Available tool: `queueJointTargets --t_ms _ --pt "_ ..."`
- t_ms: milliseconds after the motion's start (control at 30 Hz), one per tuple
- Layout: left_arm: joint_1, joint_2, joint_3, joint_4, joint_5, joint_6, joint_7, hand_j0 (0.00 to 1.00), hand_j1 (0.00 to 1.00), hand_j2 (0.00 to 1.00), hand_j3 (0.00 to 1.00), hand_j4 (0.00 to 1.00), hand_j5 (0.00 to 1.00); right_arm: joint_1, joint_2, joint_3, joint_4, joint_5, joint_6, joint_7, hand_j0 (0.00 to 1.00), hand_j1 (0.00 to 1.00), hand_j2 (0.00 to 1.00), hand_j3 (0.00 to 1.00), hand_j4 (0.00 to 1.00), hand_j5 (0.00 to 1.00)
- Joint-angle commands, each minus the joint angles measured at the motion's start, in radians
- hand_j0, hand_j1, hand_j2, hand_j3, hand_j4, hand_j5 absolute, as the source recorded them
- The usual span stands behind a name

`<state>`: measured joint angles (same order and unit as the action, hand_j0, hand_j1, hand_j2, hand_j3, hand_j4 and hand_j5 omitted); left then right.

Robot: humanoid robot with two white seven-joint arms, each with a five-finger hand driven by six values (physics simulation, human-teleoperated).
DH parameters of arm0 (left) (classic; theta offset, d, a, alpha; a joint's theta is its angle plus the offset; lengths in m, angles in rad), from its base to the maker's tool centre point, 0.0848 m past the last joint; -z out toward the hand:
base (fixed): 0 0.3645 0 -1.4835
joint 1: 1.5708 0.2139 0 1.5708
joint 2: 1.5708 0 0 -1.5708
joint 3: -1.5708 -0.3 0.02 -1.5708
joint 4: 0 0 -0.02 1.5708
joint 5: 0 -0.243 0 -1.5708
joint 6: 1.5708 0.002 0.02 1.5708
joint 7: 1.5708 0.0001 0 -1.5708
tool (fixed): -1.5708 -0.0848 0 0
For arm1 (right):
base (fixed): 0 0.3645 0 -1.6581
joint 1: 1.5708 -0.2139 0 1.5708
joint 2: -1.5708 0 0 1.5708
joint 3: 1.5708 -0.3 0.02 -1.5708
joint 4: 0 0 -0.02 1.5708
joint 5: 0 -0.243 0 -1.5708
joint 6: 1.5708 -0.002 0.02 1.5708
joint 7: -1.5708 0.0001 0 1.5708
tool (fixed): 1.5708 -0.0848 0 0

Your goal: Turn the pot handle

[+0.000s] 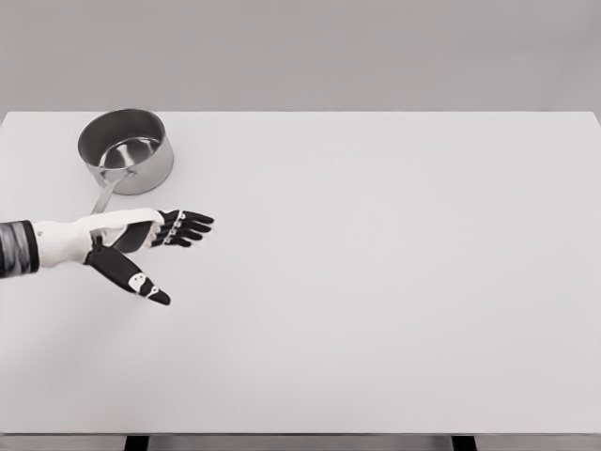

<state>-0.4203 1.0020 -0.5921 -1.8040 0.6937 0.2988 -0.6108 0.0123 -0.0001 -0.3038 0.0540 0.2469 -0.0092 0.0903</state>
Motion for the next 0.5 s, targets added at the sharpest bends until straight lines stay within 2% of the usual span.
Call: queueJointTargets --t_ms 0,200,467 --pt "-0.005 0.033 0.0 0.0 0.064 0.028 0.0 1.0 1.0 1.0 1.0 1.0 1.0 0.0 0.0 0.0 0.001 0.0 0.0 0.0 1.0 1.0 1.0 1.0 1.0 1.0" --pt "-0.055 0.029 0.0 0.002 0.075 0.029 0.0 1.0 1.0 1.0 1.0 1.0 1.0 0.0 0.0 0.0 0.0 0.0 0.0 0.0 1.0 1.0 1.0 1.0 1.0 1.0" --pt "-0.058 0.015 -0.003 0.003 0.046 0.06 0.0 1.0 1.0 1.0 1.0 1.0 1.0 0.0 0.0 0.0 0.0 0.0 0.0 0.0 1.0 1.0 1.0 1.0 1.0 1.0"
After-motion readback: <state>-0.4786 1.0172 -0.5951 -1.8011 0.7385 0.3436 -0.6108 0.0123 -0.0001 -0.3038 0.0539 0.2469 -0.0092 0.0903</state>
